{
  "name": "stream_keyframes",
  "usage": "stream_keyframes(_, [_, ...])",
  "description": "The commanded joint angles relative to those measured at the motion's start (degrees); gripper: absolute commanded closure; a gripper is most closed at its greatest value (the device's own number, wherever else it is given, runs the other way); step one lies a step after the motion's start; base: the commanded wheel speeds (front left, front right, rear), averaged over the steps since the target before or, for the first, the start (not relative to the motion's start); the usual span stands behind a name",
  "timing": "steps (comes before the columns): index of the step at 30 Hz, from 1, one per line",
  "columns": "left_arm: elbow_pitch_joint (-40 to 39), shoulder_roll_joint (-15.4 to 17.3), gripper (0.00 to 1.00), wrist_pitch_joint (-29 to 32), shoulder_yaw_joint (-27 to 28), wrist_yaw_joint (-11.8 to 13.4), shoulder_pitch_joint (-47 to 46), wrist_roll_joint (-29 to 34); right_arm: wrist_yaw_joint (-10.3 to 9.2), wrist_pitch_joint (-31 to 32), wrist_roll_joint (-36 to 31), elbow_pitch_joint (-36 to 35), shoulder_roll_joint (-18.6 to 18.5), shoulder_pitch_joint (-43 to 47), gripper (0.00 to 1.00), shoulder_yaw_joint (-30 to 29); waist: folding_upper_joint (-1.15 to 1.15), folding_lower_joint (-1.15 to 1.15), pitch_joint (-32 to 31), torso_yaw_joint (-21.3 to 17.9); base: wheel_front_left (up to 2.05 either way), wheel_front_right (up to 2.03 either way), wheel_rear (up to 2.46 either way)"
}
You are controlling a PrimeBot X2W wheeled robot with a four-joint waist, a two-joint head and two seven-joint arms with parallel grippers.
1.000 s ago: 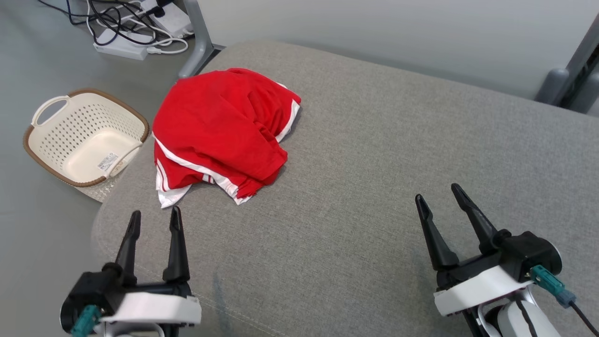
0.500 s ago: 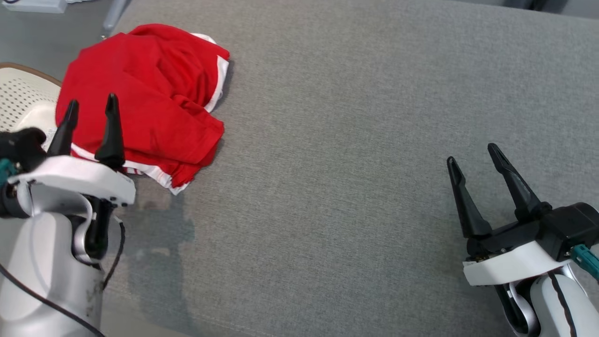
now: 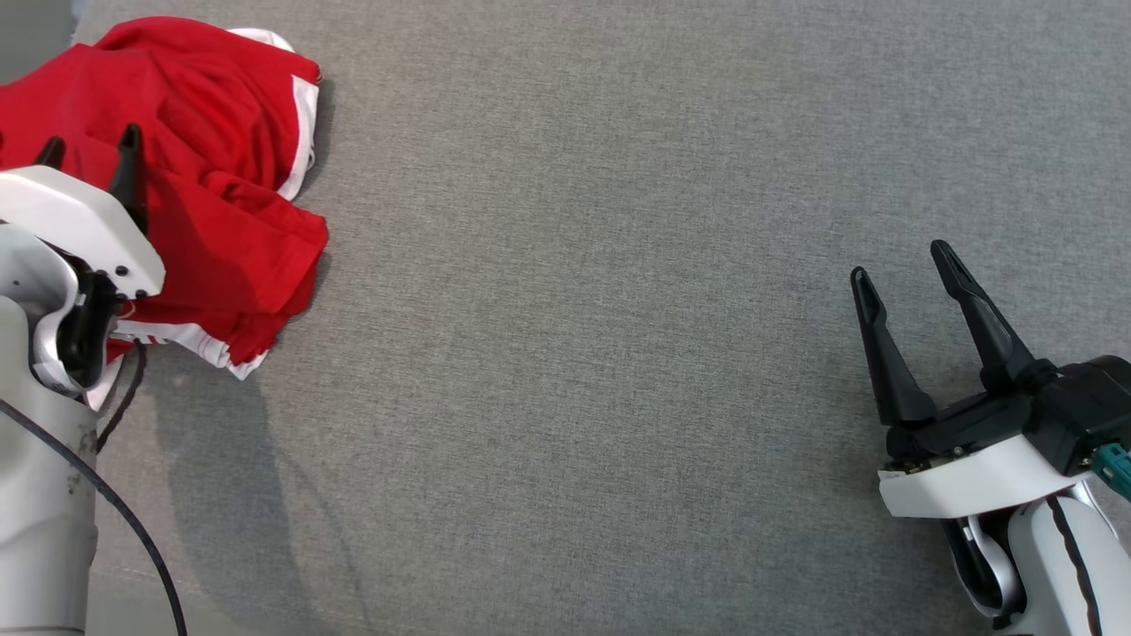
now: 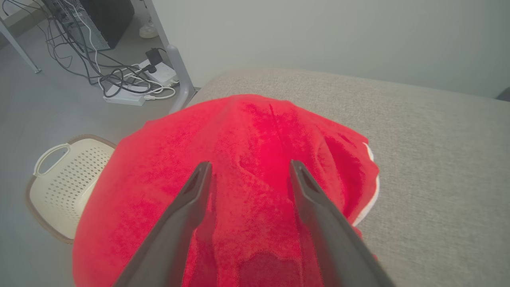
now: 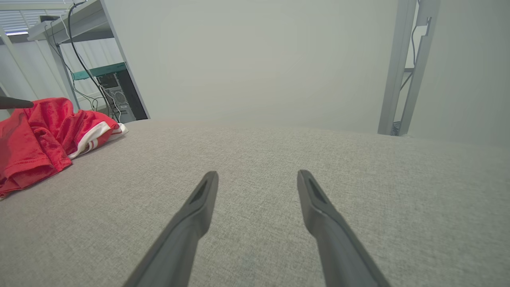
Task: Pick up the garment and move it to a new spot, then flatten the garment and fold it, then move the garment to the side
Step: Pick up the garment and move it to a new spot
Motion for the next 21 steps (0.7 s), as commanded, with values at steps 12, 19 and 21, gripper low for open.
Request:
stream_keyframes(12, [7.38, 2.43, 1.0, 3.15, -0.76, 1.38, -4.92, 0.34, 0.0, -0.08, 0.14, 0.22, 0.04, -0.51, 0.0, -0.17, 0.0, 0.0, 0.94, -1.69, 0.0, 0.0, 0.0])
stream_keyframes(19, [6.78, 3.28, 1.0, -1.78, -0.03, 1.95, -5.14, 0.66, 0.0, -0.08, 0.11, 1.46, 0.8, 0.55, 0.0, -0.3, 0.0, 0.0, -1.59, -1.48, 0.0, 0.0, 0.0])
stream_keyframes(21, [6.3, 3.4, 1.0, -2.7, 0.33, 2.01, -5.28, 0.4, 0.0, -0.08, 0.09, 1.7, 0.94, 0.66, 0.0, -0.28, 0.0, 0.0, -2.13, -1.4, 0.0, 0.0, 0.0])
